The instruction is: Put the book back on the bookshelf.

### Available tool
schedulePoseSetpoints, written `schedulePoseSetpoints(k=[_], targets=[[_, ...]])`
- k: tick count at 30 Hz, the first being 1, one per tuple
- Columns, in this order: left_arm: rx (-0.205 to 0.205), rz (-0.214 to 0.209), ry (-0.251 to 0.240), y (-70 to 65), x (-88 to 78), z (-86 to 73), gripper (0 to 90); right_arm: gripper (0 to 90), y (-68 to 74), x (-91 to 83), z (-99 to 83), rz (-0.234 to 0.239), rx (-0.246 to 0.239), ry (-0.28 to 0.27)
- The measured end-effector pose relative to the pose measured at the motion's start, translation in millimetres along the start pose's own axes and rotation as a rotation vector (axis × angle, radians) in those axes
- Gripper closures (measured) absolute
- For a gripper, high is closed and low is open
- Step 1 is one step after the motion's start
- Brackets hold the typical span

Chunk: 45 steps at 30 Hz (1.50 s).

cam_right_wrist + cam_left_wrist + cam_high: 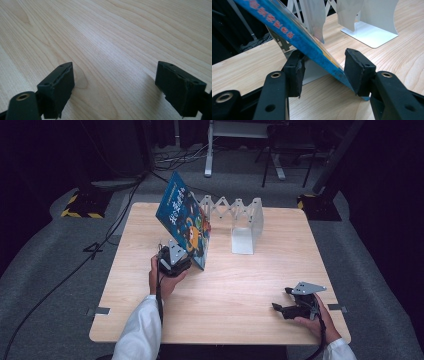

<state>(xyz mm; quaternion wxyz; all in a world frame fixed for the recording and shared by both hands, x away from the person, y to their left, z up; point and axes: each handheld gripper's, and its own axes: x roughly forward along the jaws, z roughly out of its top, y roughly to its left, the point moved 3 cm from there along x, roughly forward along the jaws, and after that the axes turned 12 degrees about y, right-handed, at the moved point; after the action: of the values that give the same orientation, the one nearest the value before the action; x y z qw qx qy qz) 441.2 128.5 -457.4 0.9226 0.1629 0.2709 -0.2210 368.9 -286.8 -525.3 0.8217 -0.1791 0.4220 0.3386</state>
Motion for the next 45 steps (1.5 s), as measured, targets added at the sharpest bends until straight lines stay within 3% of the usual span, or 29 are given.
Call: schedulePoseSetpoints(k=[7, 19, 29, 34, 38, 43, 44, 45], targets=[[0.054, -0.018, 0.015, -2.4, -7.5, -2.4, 50.9, 16.0, 0.3, -0.1, -0.1, -0.001, 0.003, 0.001], [0.078, -0.074, 0.039, -6.7, -21.6, -8.6, 47.0, 16.9, 2.4, -1.5, -0.1, -0.017, -0.02, 0.0], [0.101, -0.096, 0.05, -9.8, -31.3, -13.6, 45.2, 17.4, 3.6, -2.3, 0.0, -0.023, -0.029, 0.003], [0.125, -0.098, 0.072, -10.7, -35.9, -19.5, 40.1, 19.5, 5.7, -3.8, 1.7, -0.024, -0.025, 0.028], [0.115, -0.124, 0.091, -11.3, -40.1, -25.6, 33.7, 20.7, 8.3, -5.0, 3.6, -0.037, -0.033, 0.047], [0.148, -0.162, 0.095, -11.5, -48.2, -33.6, 29.6, 20.7, 10.9, -6.6, 5.2, -0.05, -0.044, 0.051], [0.148, -0.179, 0.105, -11.4, -49.3, -35.5, 26.8, 20.7, 11.1, -7.8, 5.5, -0.049, -0.042, 0.05], [0.152, -0.17, 0.127, -11.4, -49.6, -36.8, 24.5, 20.6, 11.1, -9.3, 6.0, -0.052, -0.039, 0.045]])
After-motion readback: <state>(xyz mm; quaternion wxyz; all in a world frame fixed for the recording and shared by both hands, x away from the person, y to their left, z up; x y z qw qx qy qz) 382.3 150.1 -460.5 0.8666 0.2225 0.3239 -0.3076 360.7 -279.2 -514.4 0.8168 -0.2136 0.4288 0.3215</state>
